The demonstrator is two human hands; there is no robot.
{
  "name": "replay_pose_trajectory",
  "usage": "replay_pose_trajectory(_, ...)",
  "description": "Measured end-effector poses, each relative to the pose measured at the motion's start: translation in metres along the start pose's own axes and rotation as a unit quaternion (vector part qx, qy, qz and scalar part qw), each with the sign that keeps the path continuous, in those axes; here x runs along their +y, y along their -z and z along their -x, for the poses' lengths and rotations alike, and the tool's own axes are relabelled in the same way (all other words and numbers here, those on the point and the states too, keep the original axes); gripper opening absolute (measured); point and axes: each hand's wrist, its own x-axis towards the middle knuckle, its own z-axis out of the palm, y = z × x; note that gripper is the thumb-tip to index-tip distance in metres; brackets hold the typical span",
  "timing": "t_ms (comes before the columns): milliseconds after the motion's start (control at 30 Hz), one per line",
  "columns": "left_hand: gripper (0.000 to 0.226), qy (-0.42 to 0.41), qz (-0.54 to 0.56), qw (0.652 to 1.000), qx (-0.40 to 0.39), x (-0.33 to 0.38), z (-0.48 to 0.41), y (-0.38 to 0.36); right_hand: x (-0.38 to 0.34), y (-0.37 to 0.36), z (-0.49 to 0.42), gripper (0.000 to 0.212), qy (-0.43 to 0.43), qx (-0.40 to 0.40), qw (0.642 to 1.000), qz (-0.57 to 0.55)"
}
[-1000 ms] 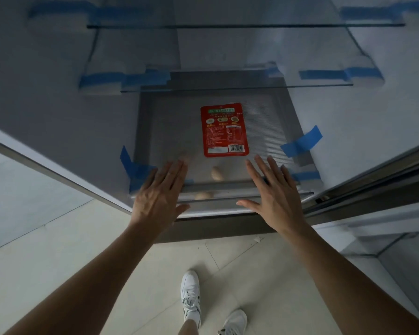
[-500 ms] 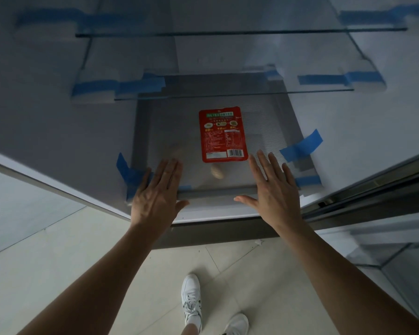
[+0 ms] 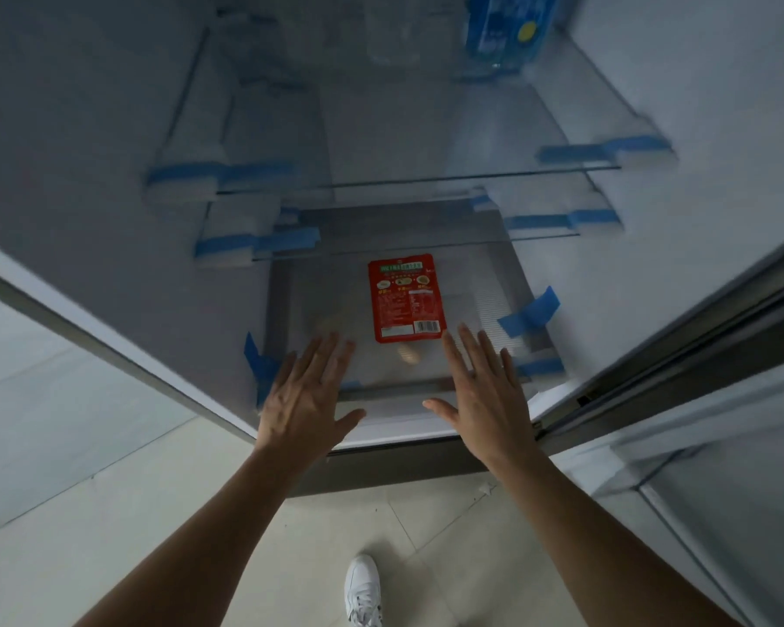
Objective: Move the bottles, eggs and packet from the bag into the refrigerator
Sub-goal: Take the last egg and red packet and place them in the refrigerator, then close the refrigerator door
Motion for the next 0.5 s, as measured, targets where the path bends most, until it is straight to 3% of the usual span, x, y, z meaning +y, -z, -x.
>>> replay_pose_trajectory(200, 0.073, -0.023, 0.007, 0.998, 0.056, 0.041, 0.026, 0.06, -0.021, 0.068, 0.028, 0.092, -0.001, 0.087, 0.996, -0.007)
replay_pose_trajectory(500, 0.068, -0.132, -0.007, 0.985, 0.107, 0.1, 0.058, 0.108, -0.014, 0.129, 0.101, 0.07, -0.021, 0.148, 0.989, -0.01)
